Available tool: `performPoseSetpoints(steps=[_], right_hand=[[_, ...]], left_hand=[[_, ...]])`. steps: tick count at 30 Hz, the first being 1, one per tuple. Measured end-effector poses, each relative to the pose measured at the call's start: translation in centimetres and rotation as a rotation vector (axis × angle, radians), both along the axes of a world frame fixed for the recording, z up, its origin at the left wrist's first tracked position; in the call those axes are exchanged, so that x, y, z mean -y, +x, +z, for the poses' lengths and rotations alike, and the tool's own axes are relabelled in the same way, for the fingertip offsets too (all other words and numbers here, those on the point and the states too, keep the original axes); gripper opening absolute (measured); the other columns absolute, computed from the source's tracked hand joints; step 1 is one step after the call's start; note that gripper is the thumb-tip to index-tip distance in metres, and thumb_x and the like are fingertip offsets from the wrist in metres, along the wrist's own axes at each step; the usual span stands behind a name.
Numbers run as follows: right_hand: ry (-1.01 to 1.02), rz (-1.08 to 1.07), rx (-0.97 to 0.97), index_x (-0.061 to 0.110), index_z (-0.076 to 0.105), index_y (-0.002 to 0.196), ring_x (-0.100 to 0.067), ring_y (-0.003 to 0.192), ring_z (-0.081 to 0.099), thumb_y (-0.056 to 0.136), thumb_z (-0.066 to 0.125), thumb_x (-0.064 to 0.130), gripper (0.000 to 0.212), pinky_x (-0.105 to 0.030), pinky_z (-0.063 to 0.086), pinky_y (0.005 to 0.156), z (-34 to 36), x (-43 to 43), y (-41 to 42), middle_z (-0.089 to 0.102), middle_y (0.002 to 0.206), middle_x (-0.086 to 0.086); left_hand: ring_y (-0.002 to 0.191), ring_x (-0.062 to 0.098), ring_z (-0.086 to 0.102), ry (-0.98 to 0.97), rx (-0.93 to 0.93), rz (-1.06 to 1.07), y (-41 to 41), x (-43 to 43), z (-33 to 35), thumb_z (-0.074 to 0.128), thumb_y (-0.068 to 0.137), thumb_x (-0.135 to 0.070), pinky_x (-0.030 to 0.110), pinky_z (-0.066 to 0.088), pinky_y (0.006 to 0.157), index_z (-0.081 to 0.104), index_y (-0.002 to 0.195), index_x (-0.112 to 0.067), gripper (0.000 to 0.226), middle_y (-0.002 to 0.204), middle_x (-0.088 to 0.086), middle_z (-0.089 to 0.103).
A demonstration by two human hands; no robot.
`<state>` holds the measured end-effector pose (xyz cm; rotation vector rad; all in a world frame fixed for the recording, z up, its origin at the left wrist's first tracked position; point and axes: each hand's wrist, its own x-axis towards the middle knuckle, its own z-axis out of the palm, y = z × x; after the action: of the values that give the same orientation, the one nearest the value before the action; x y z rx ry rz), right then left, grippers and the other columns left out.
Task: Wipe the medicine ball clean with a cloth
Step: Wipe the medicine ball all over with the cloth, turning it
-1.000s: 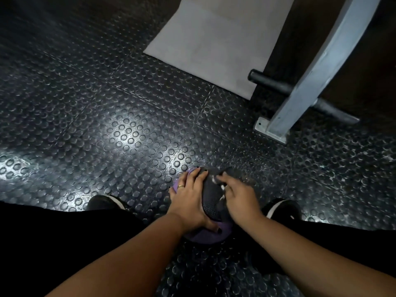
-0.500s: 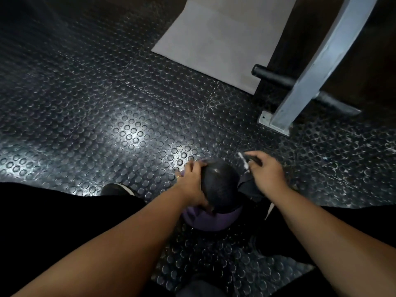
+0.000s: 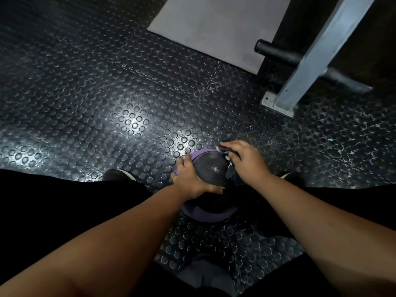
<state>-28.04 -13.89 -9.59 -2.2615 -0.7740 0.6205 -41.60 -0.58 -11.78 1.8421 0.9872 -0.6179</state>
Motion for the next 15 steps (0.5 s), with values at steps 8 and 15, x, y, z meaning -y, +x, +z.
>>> performPoseSetpoints(steps=[8,15], right_hand=[[-0.001,0.277,0.193,0.008,0.071,0.111,-0.028,0.099,0.051,0.082,0.054,-0.009,0.037,-0.038,0.048,0.087,-0.5,1.1,-3.1,0.060,0.105,-0.009],[0.034,0.474,0.238,0.013,0.070,0.113,-0.019,0.098,0.048,0.083,0.065,0.000,0.033,-0.026,0.044,0.086,0.4,3.2,-2.9,0.060,0.106,-0.002]], left_hand=[[0.149,0.036,0.016,0.017,-0.019,-0.113,0.7,-1.2,0.2,0.080,0.009,-0.070,0.053,0.028,0.119,-0.006,0.158,-0.028,0.178,0.162,-0.001,0.005],[0.147,0.034,0.023,0.007,0.009,-0.125,1.5,-1.3,0.7,0.094,0.025,-0.058,0.050,0.030,0.119,0.000,0.158,-0.026,0.167,0.160,-0.002,0.009]])
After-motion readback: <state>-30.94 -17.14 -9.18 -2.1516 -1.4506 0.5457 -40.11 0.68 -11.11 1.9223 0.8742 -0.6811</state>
